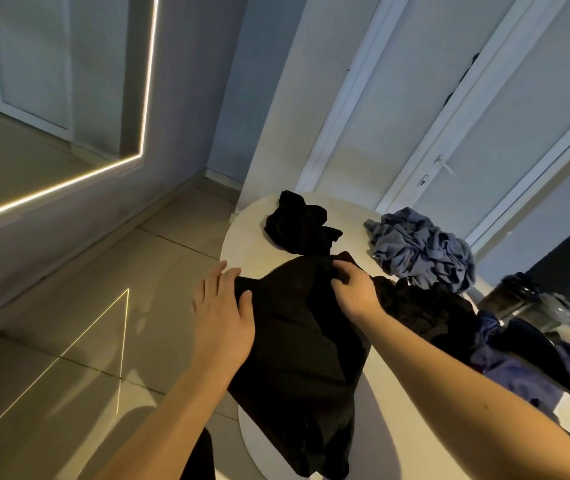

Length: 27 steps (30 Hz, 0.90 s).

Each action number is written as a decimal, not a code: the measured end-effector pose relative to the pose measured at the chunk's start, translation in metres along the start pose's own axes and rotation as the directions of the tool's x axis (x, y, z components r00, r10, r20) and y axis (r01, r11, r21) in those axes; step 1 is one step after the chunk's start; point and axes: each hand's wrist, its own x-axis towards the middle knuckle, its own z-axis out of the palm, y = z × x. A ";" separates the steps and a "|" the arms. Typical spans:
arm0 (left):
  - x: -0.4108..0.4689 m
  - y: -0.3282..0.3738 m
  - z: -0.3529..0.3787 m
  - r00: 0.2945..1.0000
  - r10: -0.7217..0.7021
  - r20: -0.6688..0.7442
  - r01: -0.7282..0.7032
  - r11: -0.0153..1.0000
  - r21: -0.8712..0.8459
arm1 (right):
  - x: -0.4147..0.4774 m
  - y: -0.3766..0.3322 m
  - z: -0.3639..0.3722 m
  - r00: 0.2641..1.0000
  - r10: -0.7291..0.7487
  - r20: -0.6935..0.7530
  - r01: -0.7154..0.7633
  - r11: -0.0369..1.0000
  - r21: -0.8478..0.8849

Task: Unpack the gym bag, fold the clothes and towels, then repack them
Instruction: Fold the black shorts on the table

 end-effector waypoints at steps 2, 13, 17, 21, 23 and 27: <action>0.006 -0.001 -0.003 0.987 0.153 0.058 -0.155 0.987 0.037 | -0.030 -0.003 0.005 0.996 -0.090 0.024 0.092 0.993 -0.068; -0.002 -0.001 0.007 0.636 0.406 0.656 -0.616 0.780 0.115 | -0.136 0.052 0.013 0.827 -0.278 0.489 0.381 0.916 -0.125; -0.023 0.005 0.008 0.562 0.422 0.711 -0.654 0.753 0.070 | -0.148 0.087 -0.005 0.797 -0.343 0.498 0.456 0.882 -0.122; -0.053 0.015 0.004 0.436 0.419 0.796 -0.671 0.741 -0.022 | -0.167 0.101 -0.027 0.821 -0.319 0.474 0.390 0.919 -0.057; -0.065 0.019 0.002 0.345 0.408 0.845 -0.696 0.715 -0.060 | -0.182 0.102 -0.039 0.880 -0.286 0.379 0.287 0.956 0.056; -0.081 0.014 0.010 0.270 0.406 0.873 -0.833 0.554 0.000 | -0.232 0.103 -0.059 0.942 -0.319 0.109 0.279 0.919 0.279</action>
